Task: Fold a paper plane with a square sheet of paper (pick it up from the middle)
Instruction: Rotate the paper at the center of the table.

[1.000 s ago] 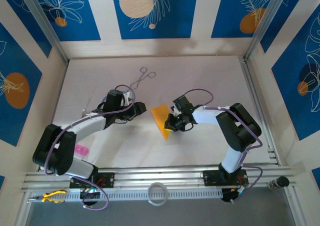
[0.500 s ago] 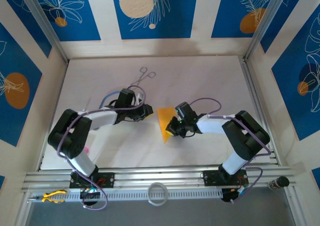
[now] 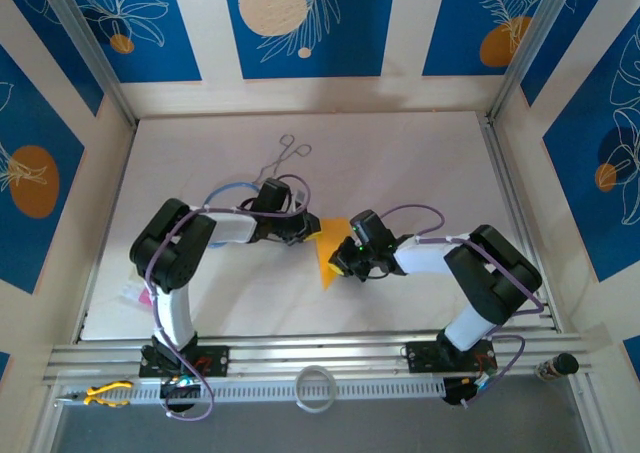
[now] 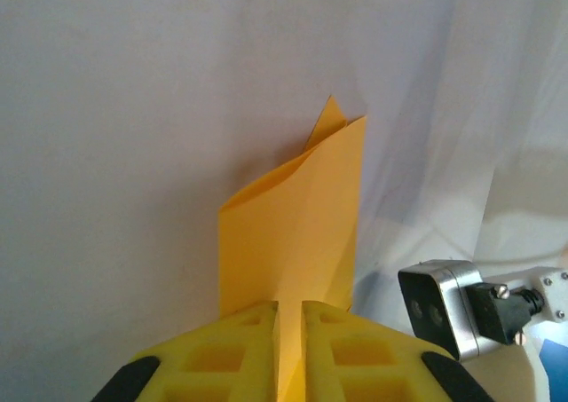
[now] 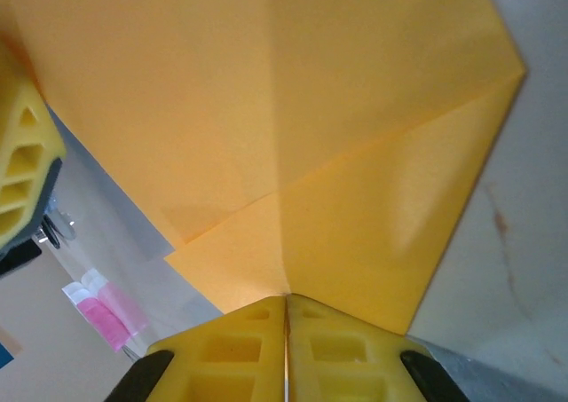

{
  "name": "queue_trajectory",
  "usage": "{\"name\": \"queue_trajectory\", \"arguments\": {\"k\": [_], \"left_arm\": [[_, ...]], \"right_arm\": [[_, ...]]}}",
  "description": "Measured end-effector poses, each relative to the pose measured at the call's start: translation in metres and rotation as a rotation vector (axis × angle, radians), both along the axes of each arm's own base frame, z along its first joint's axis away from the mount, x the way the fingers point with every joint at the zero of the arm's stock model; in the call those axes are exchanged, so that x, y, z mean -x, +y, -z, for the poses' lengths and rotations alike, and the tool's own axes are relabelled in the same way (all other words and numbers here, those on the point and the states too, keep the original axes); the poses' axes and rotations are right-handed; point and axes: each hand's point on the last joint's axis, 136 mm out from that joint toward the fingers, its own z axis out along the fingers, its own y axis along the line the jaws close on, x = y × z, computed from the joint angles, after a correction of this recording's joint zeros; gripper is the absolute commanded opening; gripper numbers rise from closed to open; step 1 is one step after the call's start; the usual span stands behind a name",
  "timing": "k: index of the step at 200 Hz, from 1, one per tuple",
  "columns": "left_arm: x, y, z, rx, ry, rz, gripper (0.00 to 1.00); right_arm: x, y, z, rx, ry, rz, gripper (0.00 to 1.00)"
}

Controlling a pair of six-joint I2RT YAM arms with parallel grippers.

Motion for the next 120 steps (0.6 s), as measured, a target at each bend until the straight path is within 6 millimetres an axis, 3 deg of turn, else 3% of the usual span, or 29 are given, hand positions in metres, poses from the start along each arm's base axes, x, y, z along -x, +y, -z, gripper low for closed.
{"name": "queue_trajectory", "arguments": {"k": [39,65,95,120], "left_arm": [[0.002,0.0,0.012,-0.018,0.022,0.005,0.07],[0.005,0.003,0.018,-0.034,0.033,0.014,0.06],[0.007,0.003,0.019,-0.035,0.014,0.035,0.06],[0.01,0.001,0.018,-0.025,-0.011,0.069,0.06]], "right_arm": [[-0.006,-0.006,-0.018,0.002,-0.066,-0.023,0.16],[-0.022,-0.027,-0.033,0.015,-0.12,0.011,0.22],[-0.037,-0.055,-0.031,0.034,-0.127,0.048,0.31],[-0.043,-0.066,-0.028,0.023,-0.123,0.04,0.34]]}}
